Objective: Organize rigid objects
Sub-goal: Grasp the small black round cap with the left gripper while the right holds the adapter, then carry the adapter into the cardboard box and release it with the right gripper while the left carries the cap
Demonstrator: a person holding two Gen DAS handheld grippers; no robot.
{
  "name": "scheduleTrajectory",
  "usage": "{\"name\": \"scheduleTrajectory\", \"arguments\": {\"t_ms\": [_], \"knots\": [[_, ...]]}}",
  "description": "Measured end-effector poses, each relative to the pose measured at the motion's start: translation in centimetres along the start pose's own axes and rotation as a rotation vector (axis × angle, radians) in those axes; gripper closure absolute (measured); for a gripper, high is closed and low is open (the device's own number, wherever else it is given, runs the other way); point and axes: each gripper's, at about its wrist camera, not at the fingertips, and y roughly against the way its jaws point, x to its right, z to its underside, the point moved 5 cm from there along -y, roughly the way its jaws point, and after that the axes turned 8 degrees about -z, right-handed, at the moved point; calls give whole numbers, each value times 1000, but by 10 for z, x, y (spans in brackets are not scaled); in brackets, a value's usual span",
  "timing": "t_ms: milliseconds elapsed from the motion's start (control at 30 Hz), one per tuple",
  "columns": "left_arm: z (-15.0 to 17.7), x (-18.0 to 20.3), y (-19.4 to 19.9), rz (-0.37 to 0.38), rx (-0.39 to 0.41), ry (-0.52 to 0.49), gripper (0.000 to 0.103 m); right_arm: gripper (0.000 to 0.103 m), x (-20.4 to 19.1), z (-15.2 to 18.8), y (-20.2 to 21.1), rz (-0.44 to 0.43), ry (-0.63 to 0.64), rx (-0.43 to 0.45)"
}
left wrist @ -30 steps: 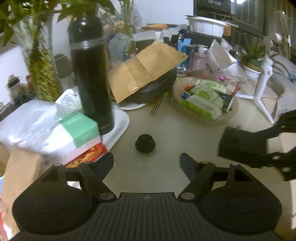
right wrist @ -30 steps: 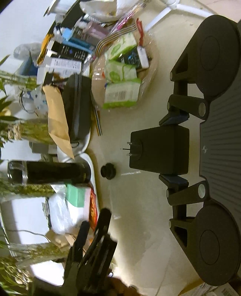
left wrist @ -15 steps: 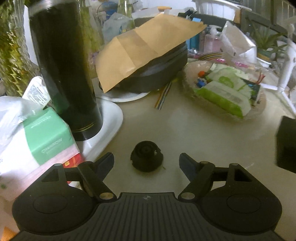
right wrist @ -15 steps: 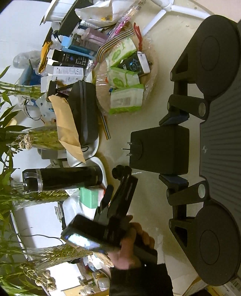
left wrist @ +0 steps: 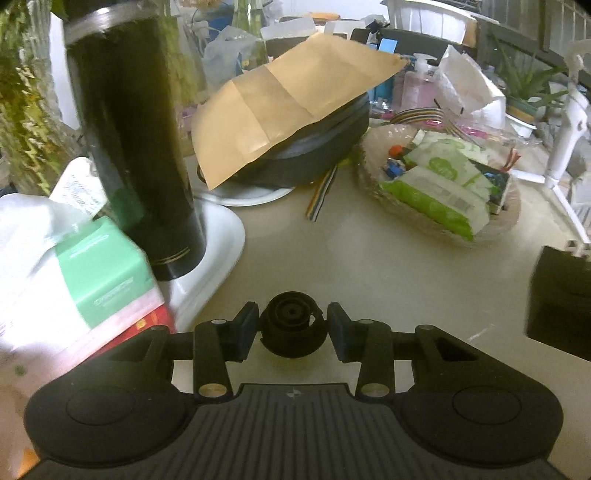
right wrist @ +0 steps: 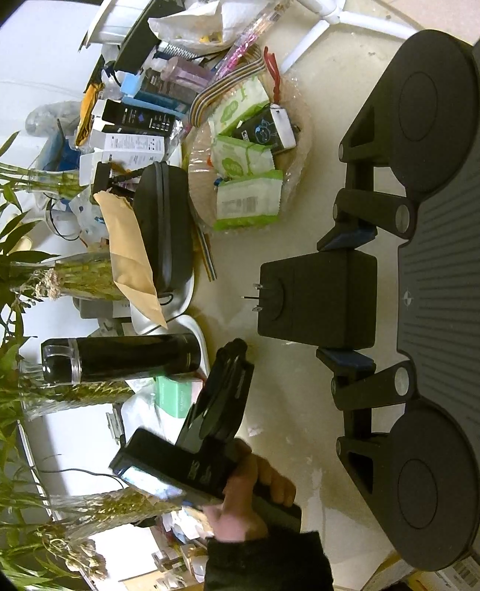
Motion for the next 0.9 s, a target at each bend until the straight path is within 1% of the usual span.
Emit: {"name": "scheduleTrajectory", "arguments": {"t_ms": [167,267,433,600,900], "knots": [[-1,-5,29,2,1,-3,63,46,0,2,-1,-8,-22,-5],[-1,-9,48,10,3,16,63,46,-4,4,0,-11,-24,-9],[3,-5,75,-7,-1,1,63,46,-11,5,8,-12,-44,-1],[9,1,100,-8,-4,2,63,46,-27,8,21,-30,-65,12],[25,9,149,3,0,8,63,46,-51,16,44,-36,-78,37]]}}
